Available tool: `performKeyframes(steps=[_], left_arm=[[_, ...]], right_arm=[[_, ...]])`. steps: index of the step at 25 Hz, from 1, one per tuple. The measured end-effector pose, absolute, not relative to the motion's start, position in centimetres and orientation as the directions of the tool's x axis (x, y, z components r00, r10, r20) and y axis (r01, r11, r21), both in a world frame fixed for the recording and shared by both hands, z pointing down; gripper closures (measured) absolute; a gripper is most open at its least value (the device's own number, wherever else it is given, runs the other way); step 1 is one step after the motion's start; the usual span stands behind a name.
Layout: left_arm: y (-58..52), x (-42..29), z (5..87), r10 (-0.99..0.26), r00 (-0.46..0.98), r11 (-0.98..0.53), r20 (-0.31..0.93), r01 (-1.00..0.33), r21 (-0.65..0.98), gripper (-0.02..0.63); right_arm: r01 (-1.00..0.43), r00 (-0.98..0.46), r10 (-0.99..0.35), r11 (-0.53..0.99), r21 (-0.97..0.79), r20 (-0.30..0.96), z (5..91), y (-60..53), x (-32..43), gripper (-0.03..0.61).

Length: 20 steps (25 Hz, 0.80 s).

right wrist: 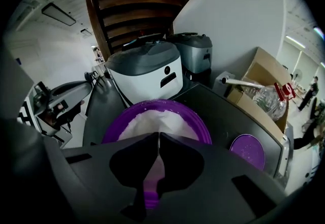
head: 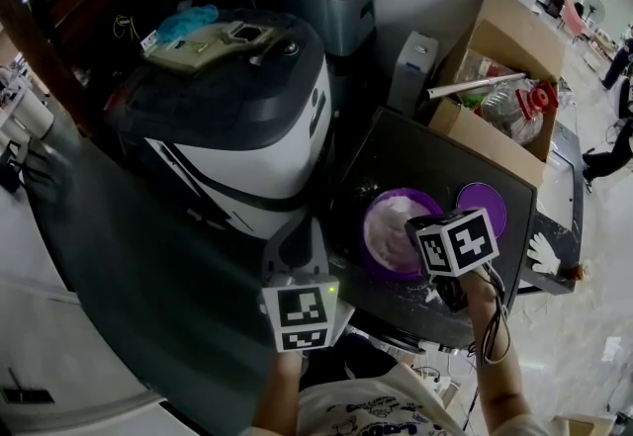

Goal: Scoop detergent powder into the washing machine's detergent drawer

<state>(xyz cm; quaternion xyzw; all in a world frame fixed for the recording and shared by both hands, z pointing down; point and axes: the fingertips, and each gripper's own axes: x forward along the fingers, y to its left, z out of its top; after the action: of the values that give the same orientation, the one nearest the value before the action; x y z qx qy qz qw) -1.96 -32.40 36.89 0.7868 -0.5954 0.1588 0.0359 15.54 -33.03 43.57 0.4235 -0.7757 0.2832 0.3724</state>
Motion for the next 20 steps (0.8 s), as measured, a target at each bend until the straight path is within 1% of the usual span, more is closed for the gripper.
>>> performKeyframes(steps=[15, 20], left_arm=[[-31.82, -1.59, 36.67, -0.926, 0.241, -0.288, 0.292, -0.949, -0.131, 0.612], [-31.70, -1.51, 36.64, -0.928, 0.235, -0.282, 0.289, -0.950, -0.134, 0.612]], right_arm=[[-0.845, -0.501, -0.402, 0.420, -0.332, 0.767, 42.97, -32.20, 15.58, 0.557], [-0.834, -0.536, -0.408, 0.395, -0.386, 0.739, 42.72, -32.12, 15.73, 0.557]])
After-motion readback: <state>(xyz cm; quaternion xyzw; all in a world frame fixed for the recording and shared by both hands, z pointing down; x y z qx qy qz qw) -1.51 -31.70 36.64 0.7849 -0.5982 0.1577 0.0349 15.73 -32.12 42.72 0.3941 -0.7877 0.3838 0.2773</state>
